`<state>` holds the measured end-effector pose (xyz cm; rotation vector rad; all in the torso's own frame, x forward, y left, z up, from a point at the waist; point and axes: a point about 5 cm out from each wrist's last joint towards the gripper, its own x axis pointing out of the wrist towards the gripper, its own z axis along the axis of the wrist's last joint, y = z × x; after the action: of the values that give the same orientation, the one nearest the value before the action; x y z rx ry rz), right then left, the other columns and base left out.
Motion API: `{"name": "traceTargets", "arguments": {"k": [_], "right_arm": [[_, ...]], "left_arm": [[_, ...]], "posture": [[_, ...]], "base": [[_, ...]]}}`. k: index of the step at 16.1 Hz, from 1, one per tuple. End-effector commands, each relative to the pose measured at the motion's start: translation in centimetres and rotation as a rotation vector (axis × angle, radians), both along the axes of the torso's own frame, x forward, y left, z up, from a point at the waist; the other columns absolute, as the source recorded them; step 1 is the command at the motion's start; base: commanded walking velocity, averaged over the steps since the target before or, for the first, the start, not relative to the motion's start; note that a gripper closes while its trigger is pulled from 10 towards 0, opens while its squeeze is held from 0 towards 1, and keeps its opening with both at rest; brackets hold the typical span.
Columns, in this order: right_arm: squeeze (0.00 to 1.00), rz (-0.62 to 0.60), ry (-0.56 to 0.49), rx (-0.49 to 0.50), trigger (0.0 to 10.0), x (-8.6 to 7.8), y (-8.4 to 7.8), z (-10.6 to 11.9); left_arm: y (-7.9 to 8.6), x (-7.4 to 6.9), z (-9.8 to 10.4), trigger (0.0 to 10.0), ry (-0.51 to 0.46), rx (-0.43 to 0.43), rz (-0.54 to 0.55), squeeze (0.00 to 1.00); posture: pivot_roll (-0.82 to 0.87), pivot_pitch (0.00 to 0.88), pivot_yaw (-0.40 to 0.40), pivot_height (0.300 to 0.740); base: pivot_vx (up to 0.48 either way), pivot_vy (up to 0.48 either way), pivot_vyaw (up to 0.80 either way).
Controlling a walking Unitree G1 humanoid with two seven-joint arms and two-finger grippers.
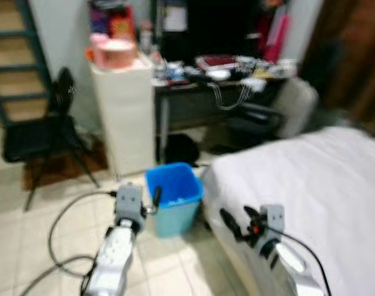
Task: Clean up the room
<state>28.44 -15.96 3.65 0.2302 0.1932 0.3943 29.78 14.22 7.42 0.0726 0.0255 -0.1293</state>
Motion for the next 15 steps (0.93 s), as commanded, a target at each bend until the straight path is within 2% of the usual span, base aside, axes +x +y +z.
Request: {"name": "traceTargets", "arguments": {"k": [1,3,5,6,15], "right_arm": [[0.0,0.005,-0.004,-0.007,10.0,0.1,-0.1,0.1],[0.0,0.002,0.0,-0.008,10.0,0.0,-0.2,0.0],[0.0,-0.002,-0.001,-0.009,10.0,0.0,-0.3,0.0],[0.0,-0.011,0.001,-0.013,10.0,0.0,-0.5,0.0],[0.0,-0.032,0.007,-0.021,10.0,-0.1,-1.1,-0.2]], "left_arm": [[-0.3,0.0,0.0,10.0,0.007,-0.006,-0.011,0.11],[-0.4,-0.1,-0.1,10.0,0.009,-0.009,-0.015,0.15],[-0.4,-0.1,-0.1,10.0,0.01,-0.011,-0.021,0.13],[-0.8,-0.1,0.0,10.0,0.013,-0.028,-0.047,0.0],[-1.1,-0.1,-0.1,10.0,0.017,-0.038,-0.072,0.0]], "posture": [[0.06,0.0,-0.066,0.74],[0.06,0.0,-0.064,0.74],[0.05,0.0,-0.062,0.74],[0.05,0.0,-0.061,0.74],[0.04,0.0,-0.059,0.74]], "base": [[-0.274,0.0,0.0],[-0.276,0.0,0.0],[-0.274,0.0,0.0],[-0.274,0.0,0.0],[-0.276,0.0,0.0]]}}
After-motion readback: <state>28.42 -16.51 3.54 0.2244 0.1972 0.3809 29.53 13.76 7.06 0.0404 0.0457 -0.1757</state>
